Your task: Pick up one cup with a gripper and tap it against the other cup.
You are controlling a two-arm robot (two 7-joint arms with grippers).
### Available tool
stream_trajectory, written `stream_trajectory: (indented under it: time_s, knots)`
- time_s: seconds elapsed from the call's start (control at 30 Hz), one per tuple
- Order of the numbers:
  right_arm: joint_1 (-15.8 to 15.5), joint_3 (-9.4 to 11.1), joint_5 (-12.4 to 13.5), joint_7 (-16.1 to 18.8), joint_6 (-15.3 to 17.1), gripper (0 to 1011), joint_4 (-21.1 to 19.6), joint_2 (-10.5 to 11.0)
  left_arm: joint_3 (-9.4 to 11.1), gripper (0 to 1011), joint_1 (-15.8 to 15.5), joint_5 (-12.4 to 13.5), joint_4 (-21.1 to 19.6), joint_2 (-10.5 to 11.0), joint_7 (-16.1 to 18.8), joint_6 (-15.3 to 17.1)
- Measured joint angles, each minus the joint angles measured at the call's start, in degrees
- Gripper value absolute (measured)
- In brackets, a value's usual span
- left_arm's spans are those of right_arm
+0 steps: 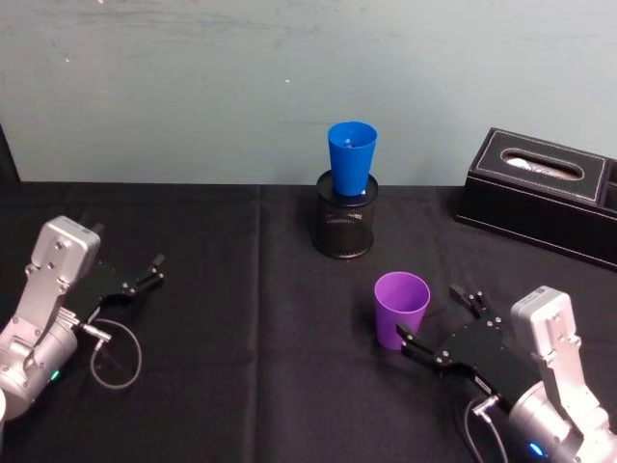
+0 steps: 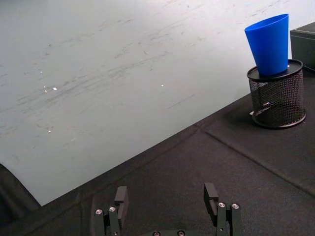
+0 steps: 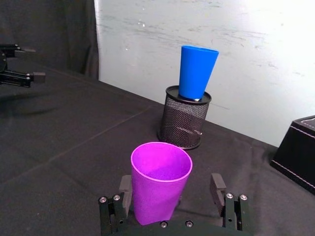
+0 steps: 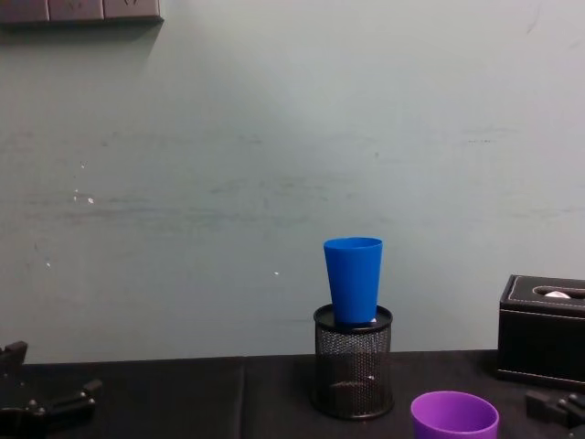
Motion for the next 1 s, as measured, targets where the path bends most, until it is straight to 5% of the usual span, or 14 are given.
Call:
stream_trajectory:
  time_s: [1.0]
  knots:
    - [3.9, 2.5, 1.5, 6.7, -3.7, 1003, 8.3, -6.7, 0.0, 1011, 0.0, 0.0, 0.0, 0.0, 0.0, 0.0]
